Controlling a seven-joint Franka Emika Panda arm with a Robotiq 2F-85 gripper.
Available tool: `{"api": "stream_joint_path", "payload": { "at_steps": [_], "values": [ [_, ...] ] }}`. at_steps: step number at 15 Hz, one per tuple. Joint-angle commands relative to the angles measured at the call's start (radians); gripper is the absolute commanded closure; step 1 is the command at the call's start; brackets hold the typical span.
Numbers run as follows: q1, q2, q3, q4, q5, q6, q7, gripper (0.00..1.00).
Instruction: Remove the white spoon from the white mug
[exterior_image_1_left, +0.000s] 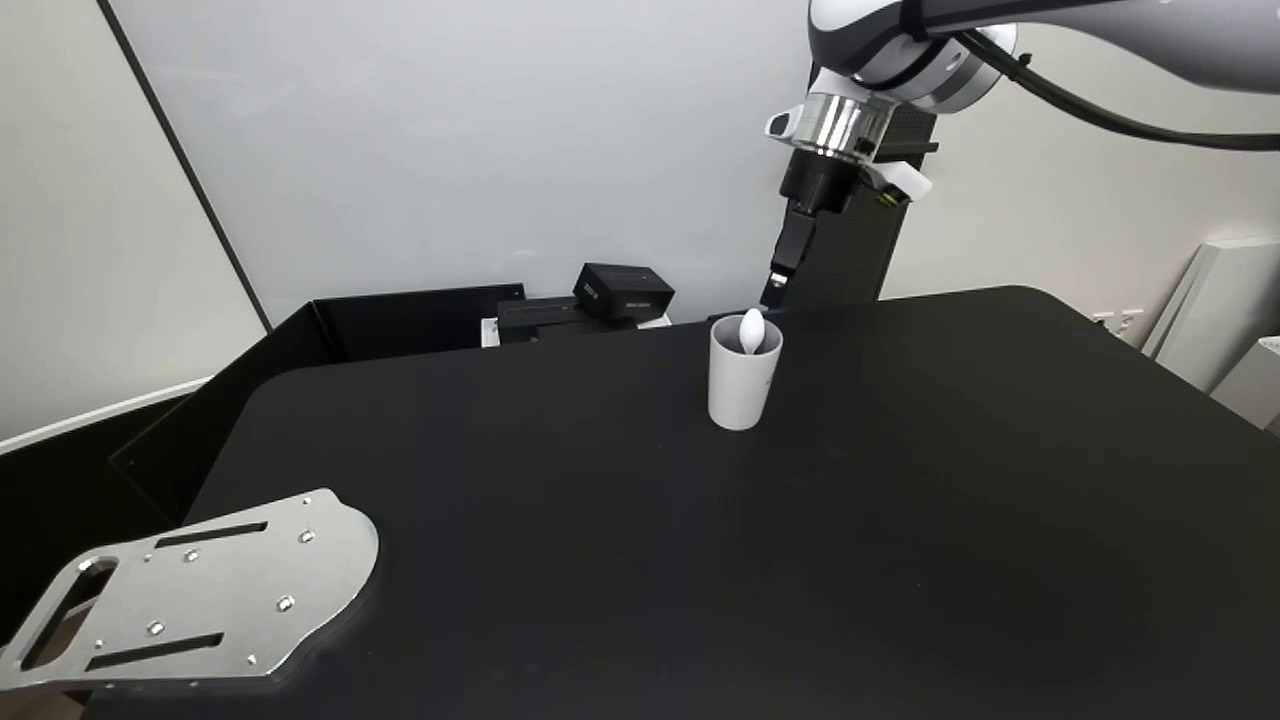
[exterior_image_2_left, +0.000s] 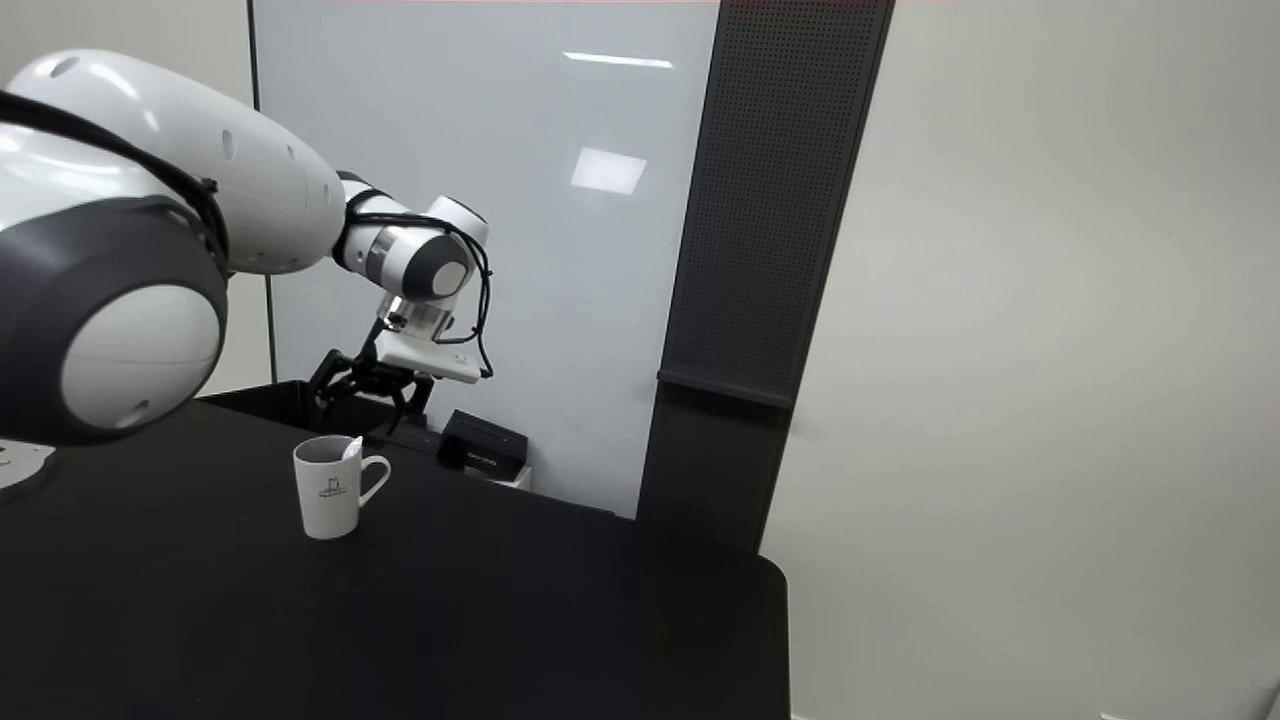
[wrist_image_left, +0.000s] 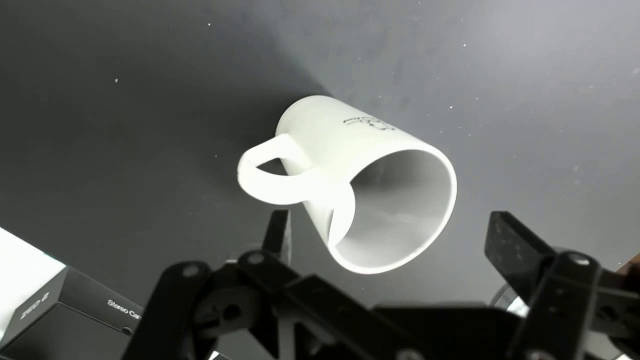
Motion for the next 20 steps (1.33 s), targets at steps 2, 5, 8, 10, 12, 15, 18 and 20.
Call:
{"api": "stream_joint_path", "payload": {
  "at_steps": [2, 5, 8, 10, 12, 15, 18, 20],
  "values": [
    [0.006, 0.018, 0.019, 0.035, 0.000, -0.038, -0.060, 0.00],
    [0.013, 0.022, 0.018, 0.034, -0.001, -0.046, -0.076, 0.00],
    [0.015, 0.028, 0.017, 0.035, 0.000, -0.050, -0.087, 0.00],
    [0.015, 0.033, 0.016, 0.036, -0.001, -0.048, -0.090, 0.00],
    [0.016, 0.037, 0.015, 0.036, -0.001, -0.050, -0.093, 0.00],
    [0.017, 0.042, 0.014, 0.036, -0.002, -0.051, -0.095, 0.00],
    [0.017, 0.043, 0.010, 0.037, -0.004, -0.048, -0.089, 0.33],
    [0.019, 0.042, 0.005, 0.038, -0.008, -0.042, -0.088, 0.49]
  ]
}}
